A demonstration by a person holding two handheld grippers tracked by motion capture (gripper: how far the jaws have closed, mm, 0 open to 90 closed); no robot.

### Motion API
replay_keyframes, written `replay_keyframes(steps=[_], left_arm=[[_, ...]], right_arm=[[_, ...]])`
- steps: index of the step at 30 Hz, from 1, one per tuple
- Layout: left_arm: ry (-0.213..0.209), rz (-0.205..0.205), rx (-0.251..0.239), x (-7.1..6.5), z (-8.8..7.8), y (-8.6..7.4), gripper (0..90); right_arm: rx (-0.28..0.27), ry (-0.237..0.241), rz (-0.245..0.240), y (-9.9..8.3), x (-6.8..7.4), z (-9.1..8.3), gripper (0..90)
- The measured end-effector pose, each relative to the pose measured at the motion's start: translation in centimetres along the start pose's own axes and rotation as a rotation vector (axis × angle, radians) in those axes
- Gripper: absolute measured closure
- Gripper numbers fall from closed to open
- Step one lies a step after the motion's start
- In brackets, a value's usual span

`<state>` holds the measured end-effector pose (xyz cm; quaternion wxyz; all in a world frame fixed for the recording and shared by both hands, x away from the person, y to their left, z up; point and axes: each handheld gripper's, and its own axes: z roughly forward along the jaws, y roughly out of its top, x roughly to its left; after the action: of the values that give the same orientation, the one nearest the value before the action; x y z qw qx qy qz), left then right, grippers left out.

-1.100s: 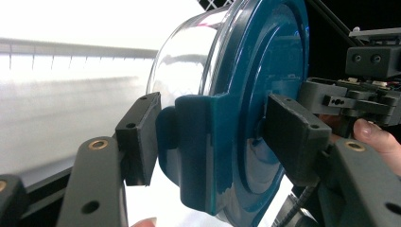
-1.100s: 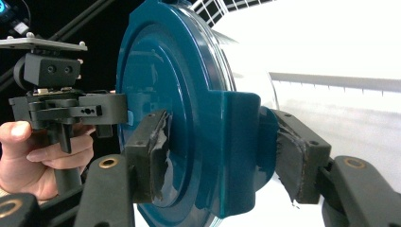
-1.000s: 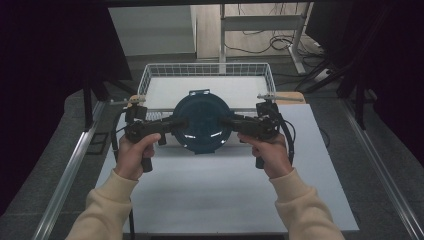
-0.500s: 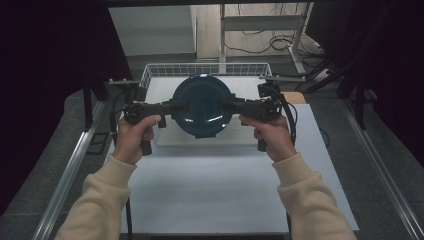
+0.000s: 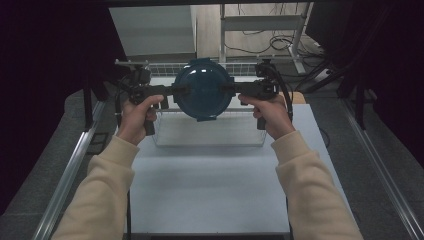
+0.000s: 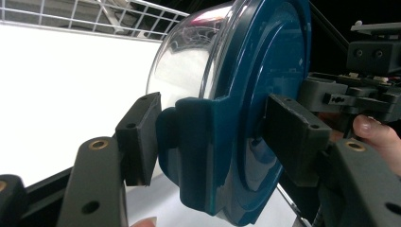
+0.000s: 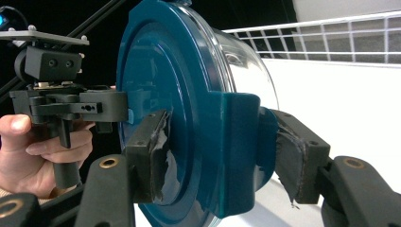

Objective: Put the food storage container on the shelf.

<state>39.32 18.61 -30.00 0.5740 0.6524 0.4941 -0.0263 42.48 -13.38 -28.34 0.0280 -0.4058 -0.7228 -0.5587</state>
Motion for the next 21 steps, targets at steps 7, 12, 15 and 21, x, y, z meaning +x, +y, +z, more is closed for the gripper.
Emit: replay_keyframes(steps=[7,12,15,21], left_arm=[[0.000,-0.033,0.024,1.8,1.8,1.3,39.5],[0.004,-0.070,0.049,2.9,3.0,1.5,39.5],[0.002,-0.081,0.027,3.2,3.3,1.6,39.5],[-0.003,-0.144,0.011,4.1,4.2,2.0,39.1]], right_arm=[[-0.001,-0.009,0.022,1.0,-2.2,1.2,41.2],[0.015,-0.010,0.067,1.0,-3.7,2.0,41.0],[0.010,-0.020,0.097,1.1,-4.2,2.3,40.7],[0.023,-0.047,0.156,1.4,-4.7,2.9,37.2]])
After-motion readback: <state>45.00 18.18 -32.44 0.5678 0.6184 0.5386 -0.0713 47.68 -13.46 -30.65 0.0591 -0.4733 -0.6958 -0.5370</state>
